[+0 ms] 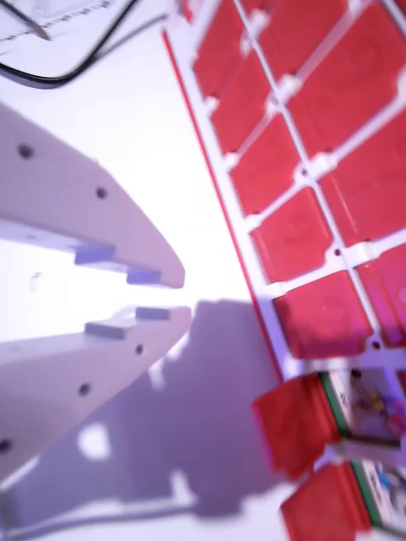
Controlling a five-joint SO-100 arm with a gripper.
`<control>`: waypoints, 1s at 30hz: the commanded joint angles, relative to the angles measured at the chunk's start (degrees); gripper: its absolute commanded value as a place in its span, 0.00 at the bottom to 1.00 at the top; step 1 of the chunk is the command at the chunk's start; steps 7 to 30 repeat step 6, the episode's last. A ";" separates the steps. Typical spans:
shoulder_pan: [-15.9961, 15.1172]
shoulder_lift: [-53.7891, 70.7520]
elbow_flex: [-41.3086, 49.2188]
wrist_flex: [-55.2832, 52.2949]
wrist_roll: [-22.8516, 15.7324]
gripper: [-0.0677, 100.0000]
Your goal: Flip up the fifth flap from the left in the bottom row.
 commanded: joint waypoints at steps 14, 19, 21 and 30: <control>-0.79 26.19 11.51 -0.09 -3.43 0.02; -0.79 26.19 11.51 -0.09 -3.43 0.02; -0.79 26.19 11.51 -0.09 -3.43 0.02; -0.79 26.19 11.51 -0.09 -3.43 0.02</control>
